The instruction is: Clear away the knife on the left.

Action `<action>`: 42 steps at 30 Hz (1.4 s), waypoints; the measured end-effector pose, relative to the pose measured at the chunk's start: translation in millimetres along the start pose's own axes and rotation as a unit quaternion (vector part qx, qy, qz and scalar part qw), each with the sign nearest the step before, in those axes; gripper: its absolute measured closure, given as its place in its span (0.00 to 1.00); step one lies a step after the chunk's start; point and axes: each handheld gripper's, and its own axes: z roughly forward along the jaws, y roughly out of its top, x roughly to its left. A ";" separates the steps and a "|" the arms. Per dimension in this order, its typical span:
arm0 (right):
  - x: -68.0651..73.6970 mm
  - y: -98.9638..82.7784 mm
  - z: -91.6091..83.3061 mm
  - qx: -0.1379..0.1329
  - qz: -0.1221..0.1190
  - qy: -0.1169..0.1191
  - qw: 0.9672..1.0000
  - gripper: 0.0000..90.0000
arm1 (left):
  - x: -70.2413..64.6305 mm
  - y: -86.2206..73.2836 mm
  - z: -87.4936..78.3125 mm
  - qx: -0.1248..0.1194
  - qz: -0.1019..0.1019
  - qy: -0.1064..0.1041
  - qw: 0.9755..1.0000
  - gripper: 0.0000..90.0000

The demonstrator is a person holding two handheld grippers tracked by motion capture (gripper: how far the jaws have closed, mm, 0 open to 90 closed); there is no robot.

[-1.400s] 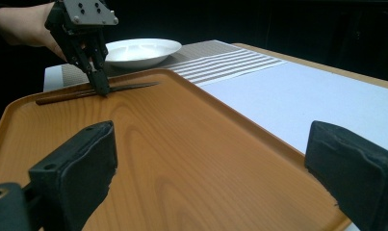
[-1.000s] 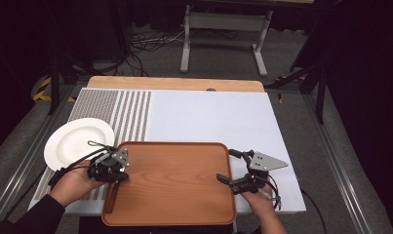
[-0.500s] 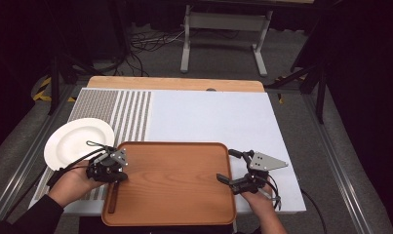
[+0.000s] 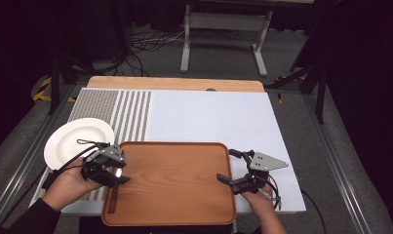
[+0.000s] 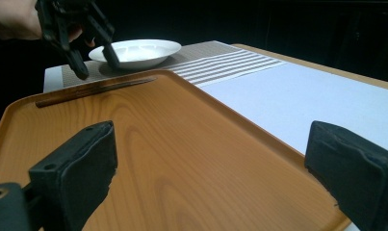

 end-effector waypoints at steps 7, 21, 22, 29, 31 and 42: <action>0.9 0.2 -1.0 -0.001 0.000 -0.003 1.000 0.05 | -6.3 -10.3 -20.0 -0.091 -0.001 0.019 0.996 0.17; 1.0 0.1 -1.5 -0.002 0.002 -0.004 1.000 0.06 | -8.8 -51.3 -34.5 -0.257 -0.015 0.062 0.964 0.04; 1.0 0.1 -1.5 -0.003 0.002 -0.004 1.000 0.06 | -9.5 -54.8 -34.6 -0.268 -0.015 0.064 0.961 0.04; 0.6 0.2 -2.3 -0.005 0.003 -0.005 1.000 0.05 | -10.7 -79.2 -28.4 -0.335 -0.029 0.064 0.940 0.03; 0.5 0.2 -2.7 -0.006 0.004 -0.008 1.000 0.05 | -8.4 -86.4 -24.5 -0.348 -0.038 0.063 0.935 0.03; 0.4 -1.2 -4.1 -0.005 0.005 -0.009 1.000 0.05 | -0.3 -107.4 -5.2 -0.363 -0.057 0.076 0.927 0.02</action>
